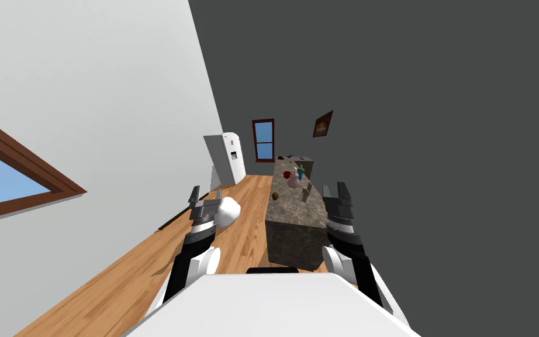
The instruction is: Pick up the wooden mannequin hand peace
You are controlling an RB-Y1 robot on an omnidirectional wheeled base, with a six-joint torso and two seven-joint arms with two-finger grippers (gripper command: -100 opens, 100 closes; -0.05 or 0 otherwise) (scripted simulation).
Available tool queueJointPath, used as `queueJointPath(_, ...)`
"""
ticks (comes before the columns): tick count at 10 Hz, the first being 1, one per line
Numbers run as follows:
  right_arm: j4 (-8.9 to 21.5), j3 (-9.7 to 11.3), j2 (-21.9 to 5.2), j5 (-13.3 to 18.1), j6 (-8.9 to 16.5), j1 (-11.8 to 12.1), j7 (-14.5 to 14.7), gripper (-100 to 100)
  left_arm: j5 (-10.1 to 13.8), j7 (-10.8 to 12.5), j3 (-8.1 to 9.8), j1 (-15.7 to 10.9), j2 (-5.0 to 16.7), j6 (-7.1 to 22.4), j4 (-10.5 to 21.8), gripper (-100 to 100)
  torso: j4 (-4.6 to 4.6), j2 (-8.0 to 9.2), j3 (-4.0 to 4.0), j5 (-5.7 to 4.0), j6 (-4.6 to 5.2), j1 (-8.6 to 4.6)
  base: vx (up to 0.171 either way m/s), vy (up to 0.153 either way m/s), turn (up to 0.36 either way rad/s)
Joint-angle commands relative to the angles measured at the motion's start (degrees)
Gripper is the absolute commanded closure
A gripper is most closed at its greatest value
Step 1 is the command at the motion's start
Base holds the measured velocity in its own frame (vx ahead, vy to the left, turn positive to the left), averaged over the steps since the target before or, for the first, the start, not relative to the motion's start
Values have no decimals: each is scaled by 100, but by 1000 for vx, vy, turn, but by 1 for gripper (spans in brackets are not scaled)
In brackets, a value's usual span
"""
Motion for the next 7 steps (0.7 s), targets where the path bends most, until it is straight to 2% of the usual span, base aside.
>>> queueJointPath(1,54,-18,-242,50,20,39,19,-100,0,0,0,0,0,0,0,0,0,0,0,0,0,0,-3,-9,20)
queueJointPath(7,574,-186,-1307,530,213,412,196,-100,0,0,0,0,1,0,0,0,2,8,4,-5,0,-21,-13,-39,49)
